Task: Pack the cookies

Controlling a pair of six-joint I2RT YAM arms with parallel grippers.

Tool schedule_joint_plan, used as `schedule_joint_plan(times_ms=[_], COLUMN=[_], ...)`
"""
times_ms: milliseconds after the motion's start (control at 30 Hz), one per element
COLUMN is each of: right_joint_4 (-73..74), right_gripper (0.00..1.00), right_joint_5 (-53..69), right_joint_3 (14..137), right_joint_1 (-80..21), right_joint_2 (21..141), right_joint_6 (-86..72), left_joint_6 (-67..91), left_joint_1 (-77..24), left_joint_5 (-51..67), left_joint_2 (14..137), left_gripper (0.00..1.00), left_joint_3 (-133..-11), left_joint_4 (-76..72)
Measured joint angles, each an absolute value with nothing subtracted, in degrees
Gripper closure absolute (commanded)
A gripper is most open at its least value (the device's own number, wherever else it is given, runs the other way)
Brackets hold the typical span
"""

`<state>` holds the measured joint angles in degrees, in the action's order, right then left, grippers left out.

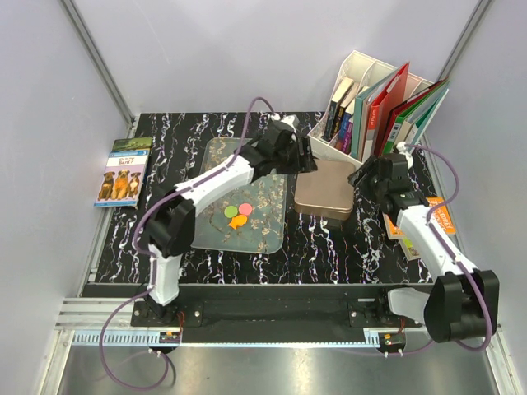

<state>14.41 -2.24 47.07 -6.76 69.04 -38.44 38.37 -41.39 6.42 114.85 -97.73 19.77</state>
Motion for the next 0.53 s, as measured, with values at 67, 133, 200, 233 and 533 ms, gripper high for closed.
schedule_joint_plan(times_ms=[67,133,200,233,533], right_joint_4=[14.96,14.96,14.92,14.94,14.90], right_gripper=[0.17,0.12,0.06,0.03,0.00], right_joint_5=[-1.91,-1.91,-2.11,-2.68,-11.49], right_joint_3=[48.73,50.06,50.76,50.89,50.87], right_joint_1=[-6.85,-7.40,-8.73,-10.22,-27.31], right_joint_2=[67.55,65.93,64.25,63.20,58.43], right_joint_6=[-37.89,-37.19,-36.16,-35.53,-28.82], left_joint_6=[37.95,37.50,36.80,36.47,33.52], left_joint_1=[-41.12,-40.88,-40.84,-40.86,-40.88], left_joint_5=[4.84,3.33,1.04,-0.12,-9.96], left_joint_2=[111.42,108.33,104.75,102.89,87.99], left_gripper=[0.01,0.01,0.01,0.01,0.01], left_joint_3=[-95.98,-94.26,-91.37,-89.58,-70.30], left_joint_4=[19.75,19.86,19.94,19.81,24.47])
